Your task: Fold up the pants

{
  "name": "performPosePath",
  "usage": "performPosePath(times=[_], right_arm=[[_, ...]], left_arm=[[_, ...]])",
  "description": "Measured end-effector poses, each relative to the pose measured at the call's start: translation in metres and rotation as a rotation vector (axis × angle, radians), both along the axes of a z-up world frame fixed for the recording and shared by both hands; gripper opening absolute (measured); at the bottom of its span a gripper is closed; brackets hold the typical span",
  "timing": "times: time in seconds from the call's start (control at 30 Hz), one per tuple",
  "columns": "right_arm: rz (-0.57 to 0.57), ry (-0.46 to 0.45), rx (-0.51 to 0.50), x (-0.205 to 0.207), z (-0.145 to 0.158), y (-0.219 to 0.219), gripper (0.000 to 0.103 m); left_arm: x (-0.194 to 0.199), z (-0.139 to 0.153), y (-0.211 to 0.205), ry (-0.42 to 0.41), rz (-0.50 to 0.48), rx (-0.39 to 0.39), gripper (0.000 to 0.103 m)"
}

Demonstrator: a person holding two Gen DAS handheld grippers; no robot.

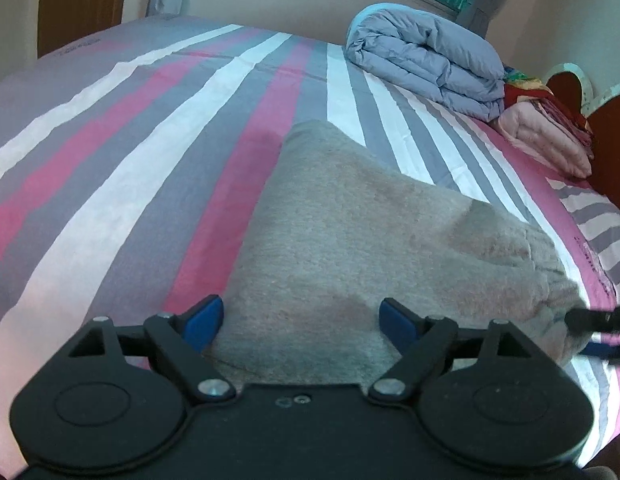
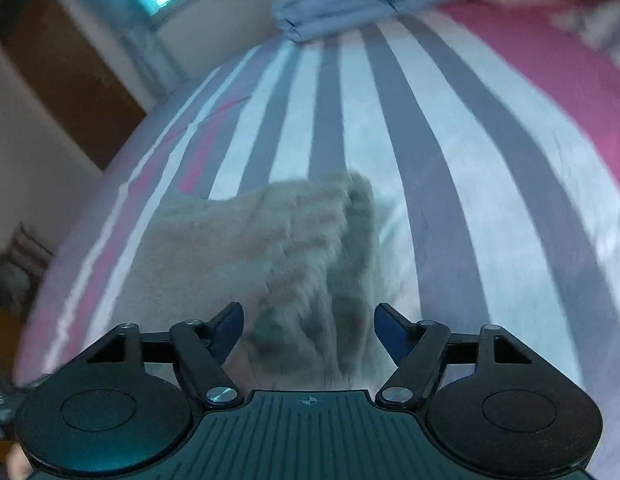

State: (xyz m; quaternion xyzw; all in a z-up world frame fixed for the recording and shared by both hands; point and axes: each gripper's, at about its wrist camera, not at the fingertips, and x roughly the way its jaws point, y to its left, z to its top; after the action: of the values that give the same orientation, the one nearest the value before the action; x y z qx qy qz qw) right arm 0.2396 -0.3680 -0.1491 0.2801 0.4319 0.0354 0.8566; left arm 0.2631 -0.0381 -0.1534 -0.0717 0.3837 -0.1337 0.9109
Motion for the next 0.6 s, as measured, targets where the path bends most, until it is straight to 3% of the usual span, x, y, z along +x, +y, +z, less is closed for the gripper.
performPosePath(times=[0.2, 0.23, 0.27, 0.4, 0.47, 0.53, 0.57, 0.6], right_arm=[[-0.132, 0.158, 0.311, 0.001, -0.020, -0.016, 0.071], [-0.150, 0.166, 0.348, 0.002, -0.022, -0.016, 0.056], [-0.167, 0.155, 0.368, 0.006, -0.024, -0.016, 0.052], [-0.203, 0.123, 0.301, 0.010, -0.024, -0.002, 0.052], [-0.175, 0.134, 0.249, 0.017, -0.022, 0.009, 0.062], [-0.156, 0.136, 0.216, 0.020, -0.020, 0.015, 0.065], [-0.164, 0.108, 0.195, 0.018, -0.016, 0.017, 0.044], [-0.150, 0.066, 0.159, 0.016, -0.010, 0.019, 0.042]], left_arm=[[0.004, -0.002, 0.004, 0.029, 0.007, 0.003, 0.078], [0.004, -0.001, 0.004, 0.033, 0.007, 0.005, 0.078], [0.005, -0.001, 0.004, 0.035, 0.005, 0.002, 0.078], [0.006, -0.003, 0.005, 0.041, 0.011, -0.006, 0.078], [0.006, -0.004, 0.007, 0.047, 0.015, -0.014, 0.078], [0.007, -0.004, 0.009, 0.052, 0.022, -0.022, 0.078], [0.007, -0.004, 0.011, 0.056, 0.023, -0.029, 0.078], [0.007, -0.005, 0.013, 0.058, 0.025, -0.040, 0.078]])
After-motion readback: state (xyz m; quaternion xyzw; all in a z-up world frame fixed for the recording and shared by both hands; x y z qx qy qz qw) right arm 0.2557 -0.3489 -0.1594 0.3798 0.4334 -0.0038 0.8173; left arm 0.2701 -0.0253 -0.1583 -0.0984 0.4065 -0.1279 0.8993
